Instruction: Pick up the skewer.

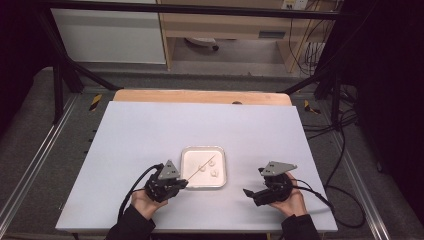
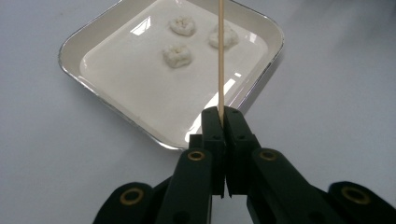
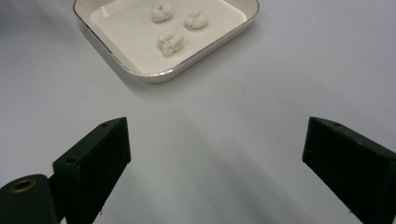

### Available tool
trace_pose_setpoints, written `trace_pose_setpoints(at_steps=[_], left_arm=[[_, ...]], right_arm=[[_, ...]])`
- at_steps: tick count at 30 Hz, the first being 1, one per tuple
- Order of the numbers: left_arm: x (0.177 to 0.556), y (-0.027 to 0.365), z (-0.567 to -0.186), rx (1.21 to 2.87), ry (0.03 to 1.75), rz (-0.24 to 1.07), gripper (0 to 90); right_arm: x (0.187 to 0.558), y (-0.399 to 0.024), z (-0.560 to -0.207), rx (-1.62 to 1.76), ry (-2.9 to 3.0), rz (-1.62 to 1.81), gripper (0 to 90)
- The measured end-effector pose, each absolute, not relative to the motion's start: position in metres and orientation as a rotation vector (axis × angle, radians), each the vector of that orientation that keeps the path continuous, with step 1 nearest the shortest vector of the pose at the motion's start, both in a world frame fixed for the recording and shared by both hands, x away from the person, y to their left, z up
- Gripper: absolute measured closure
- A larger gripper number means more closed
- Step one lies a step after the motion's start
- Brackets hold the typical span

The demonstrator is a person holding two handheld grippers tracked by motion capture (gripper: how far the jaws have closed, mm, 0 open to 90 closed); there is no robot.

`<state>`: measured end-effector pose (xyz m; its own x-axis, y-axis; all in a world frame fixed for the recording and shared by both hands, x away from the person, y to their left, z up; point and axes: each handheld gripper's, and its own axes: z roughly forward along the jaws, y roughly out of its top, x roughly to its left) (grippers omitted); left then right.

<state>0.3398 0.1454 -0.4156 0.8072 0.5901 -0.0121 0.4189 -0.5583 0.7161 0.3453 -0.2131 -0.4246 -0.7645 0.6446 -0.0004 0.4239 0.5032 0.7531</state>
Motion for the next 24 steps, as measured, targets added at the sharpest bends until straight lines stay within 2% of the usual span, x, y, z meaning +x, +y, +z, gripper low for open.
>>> trace_pose_setpoints(at_steps=[24], left_arm=[[0.334, 0.173, -0.426, 2.108, 0.805, 0.314, 88.4]], right_arm=[[0.378, -0.149, -0.415, 0.927, 2.494, 1.172, 7.7]])
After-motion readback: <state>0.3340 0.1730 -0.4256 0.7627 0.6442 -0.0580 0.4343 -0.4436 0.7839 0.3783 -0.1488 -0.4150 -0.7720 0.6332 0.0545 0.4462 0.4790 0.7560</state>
